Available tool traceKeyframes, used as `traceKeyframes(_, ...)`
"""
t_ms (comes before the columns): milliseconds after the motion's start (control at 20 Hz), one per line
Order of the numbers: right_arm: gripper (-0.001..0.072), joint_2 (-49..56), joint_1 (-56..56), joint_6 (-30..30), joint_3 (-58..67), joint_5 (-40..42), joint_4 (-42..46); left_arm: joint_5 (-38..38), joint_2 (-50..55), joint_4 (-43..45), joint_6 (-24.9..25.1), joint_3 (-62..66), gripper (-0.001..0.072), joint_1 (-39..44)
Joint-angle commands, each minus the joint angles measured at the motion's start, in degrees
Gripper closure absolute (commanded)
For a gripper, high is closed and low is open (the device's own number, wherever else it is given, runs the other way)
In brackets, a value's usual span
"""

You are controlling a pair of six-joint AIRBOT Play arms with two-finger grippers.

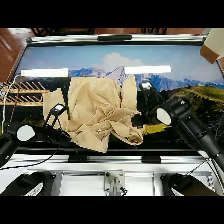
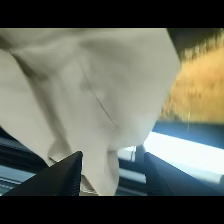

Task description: Fold the shirts.

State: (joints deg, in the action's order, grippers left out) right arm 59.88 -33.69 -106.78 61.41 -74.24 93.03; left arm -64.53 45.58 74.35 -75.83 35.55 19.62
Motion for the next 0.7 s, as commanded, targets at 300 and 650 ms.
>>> traceKeyframes(300,0.0055,23.0,-16.6,10.1,11.8,-2.5,-0.1,2.0,-0.1,-0.2,0.8,-1.1,0.0655,0.7)
traceKeyframes(650,0.0055,26.3,-20.4,6.9,11.8,-3.8,8.6,3.7,-0.1,-0.2,0.8,-1.1,0.0655,0.7)
